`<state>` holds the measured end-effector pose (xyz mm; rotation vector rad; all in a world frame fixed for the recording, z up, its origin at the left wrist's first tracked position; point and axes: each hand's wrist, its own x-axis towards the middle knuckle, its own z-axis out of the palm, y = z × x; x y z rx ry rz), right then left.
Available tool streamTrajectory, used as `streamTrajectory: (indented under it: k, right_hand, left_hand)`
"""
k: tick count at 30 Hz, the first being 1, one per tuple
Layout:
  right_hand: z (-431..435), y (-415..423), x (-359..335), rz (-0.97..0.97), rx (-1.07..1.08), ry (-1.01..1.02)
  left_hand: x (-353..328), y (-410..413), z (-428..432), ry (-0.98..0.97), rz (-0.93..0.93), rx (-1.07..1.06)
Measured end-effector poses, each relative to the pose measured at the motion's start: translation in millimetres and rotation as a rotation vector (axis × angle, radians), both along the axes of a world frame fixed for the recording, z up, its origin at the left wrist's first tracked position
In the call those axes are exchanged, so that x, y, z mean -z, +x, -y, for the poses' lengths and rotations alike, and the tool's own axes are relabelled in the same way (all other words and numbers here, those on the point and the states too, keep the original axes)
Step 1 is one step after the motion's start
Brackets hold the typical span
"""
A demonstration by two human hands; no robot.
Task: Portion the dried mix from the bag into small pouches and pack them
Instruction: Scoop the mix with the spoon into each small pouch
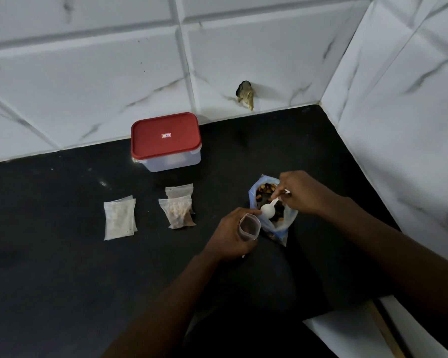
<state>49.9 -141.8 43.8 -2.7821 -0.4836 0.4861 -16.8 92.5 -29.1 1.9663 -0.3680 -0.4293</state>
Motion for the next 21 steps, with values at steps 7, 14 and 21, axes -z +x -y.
streamTrajectory:
  k: [7, 14, 21]
  right_hand:
    - [4, -1, -5, 0.110, 0.043, 0.074]
    - [23, 3, -18, -0.010, -0.022, 0.148]
    - [5, 4, -5, -0.056, -0.048, -0.017]
  left_hand:
    - [0, 0, -3, -0.002, -0.024, 0.003]
    - [-1, 1, -2, -0.019, -0.038, 0.011]
    - [-2, 1, -1, -0.019, -0.026, 0.008]
